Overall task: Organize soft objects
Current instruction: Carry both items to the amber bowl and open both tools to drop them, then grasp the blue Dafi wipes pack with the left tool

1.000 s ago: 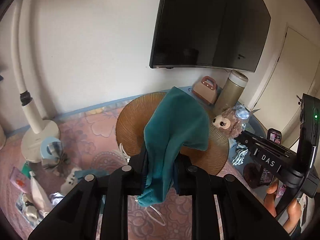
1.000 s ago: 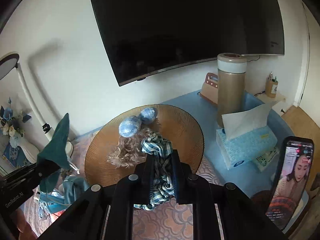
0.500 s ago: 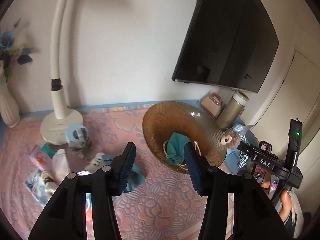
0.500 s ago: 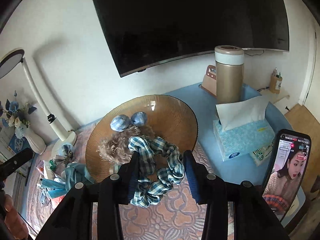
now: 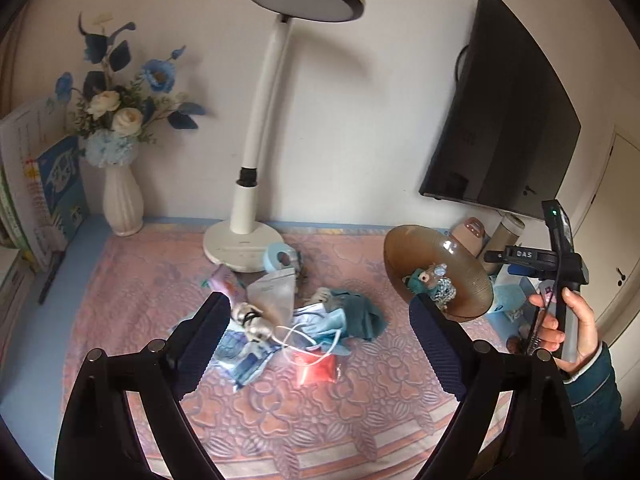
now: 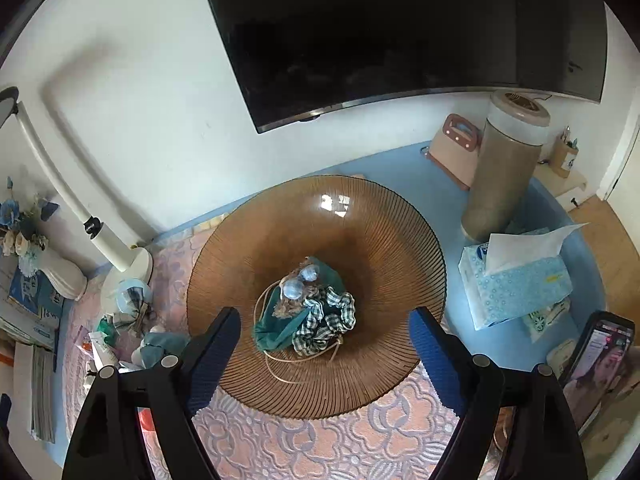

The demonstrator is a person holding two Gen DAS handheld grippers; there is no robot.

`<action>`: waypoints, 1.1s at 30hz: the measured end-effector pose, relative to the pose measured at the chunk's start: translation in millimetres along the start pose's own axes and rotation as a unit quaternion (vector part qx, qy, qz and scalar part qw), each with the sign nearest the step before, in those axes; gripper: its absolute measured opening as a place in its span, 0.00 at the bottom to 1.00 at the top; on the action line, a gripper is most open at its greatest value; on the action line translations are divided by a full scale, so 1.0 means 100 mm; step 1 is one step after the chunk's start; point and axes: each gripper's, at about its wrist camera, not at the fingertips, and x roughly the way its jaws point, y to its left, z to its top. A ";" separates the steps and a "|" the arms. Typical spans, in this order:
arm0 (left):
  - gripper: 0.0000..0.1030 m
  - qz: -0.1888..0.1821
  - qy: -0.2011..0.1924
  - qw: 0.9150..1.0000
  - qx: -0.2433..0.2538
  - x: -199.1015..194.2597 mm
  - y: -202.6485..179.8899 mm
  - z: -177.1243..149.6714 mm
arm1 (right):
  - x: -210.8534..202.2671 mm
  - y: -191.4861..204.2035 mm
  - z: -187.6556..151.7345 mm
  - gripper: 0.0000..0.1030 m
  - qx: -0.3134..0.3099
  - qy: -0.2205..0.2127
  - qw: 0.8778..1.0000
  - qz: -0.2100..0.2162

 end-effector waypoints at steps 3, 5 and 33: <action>0.88 0.016 0.000 1.000 -0.026 -0.04 0.27 -0.14 | -0.09 0.23 -0.22 0.83 -0.027 0.001 0.999 0.036; 0.88 0.027 0.009 0.998 -0.048 0.01 0.45 -0.27 | -0.09 0.41 -0.42 0.85 -0.046 0.006 0.997 0.065; 0.78 0.112 0.136 0.983 0.041 1.23 0.73 -0.95 | 0.95 1.80 -1.66 0.86 -0.138 0.128 0.958 0.218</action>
